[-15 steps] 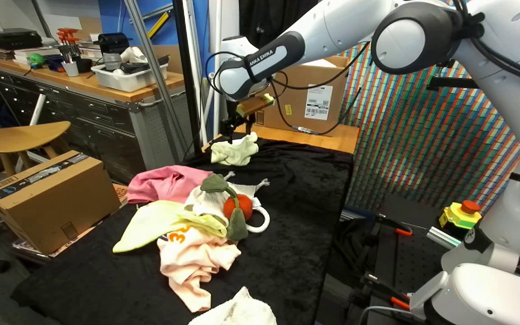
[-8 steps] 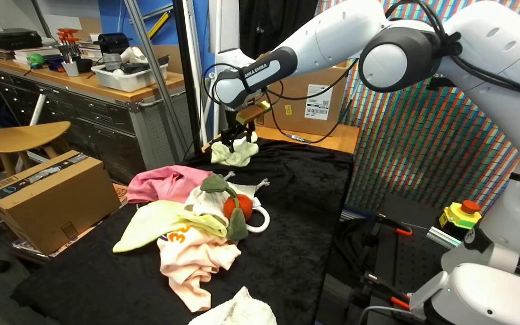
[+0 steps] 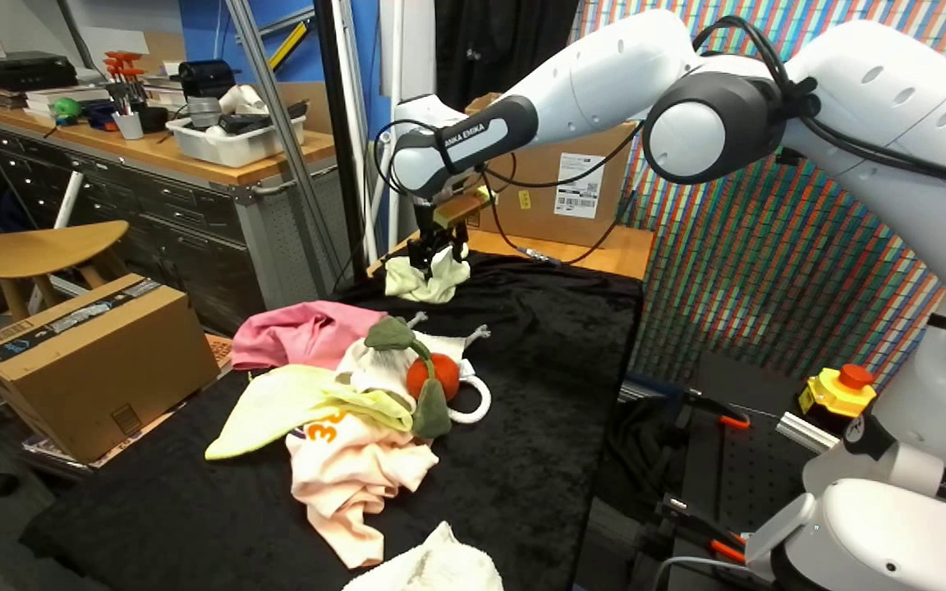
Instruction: Put the towels and the turnip plushie on the peach shirt
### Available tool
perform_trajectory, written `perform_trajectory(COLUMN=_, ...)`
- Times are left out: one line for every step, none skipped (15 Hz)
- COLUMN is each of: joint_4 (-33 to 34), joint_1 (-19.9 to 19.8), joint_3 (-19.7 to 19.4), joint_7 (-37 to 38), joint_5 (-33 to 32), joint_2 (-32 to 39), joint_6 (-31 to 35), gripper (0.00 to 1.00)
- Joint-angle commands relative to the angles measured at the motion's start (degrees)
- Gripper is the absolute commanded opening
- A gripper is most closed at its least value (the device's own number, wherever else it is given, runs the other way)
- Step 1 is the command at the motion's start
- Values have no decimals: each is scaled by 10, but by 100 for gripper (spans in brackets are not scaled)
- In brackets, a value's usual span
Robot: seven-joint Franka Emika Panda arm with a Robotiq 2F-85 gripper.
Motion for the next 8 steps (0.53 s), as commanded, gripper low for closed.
perform_trajectory(joint_4=51, joint_1=-6, joint_3=9, joint_7=-17, joint_5=14, joint_2=20, joint_6=-30, gripper=62)
perform_trajectory(joint_4=53, joint_1=-7, joint_3=11, joint_7=-20, joint_5=15, joint_2=19, joint_6=-33, gripper=54)
perform_trajectory(joint_4=55, joint_1=-7, joint_3=12, joint_7=-21, joint_5=16, joint_2=19, joint_6=-38, gripper=44)
perform_trajectory(joint_4=57, joint_1=-7, joint_3=14, joint_7=-22, joint_5=16, joint_2=18, joint_6=-41, gripper=38)
perform_trajectory(joint_4=59, joint_1=-6, joint_3=15, joint_7=-23, joint_5=15, joint_2=17, joint_6=-47, gripper=29)
perform_trajectory(joint_4=60, joint_1=-5, joint_3=16, joint_7=-25, joint_5=15, joint_2=15, joint_6=-52, gripper=22)
perform_trajectory(joint_4=61, joint_1=-5, joint_3=17, joint_7=-28, joint_5=15, joint_2=13, joint_6=-56, gripper=15)
perform_trajectory(joint_4=62, joint_1=-7, joint_3=20, joint_7=-35, joint_5=16, joint_2=10, joint_6=-61, gripper=9)
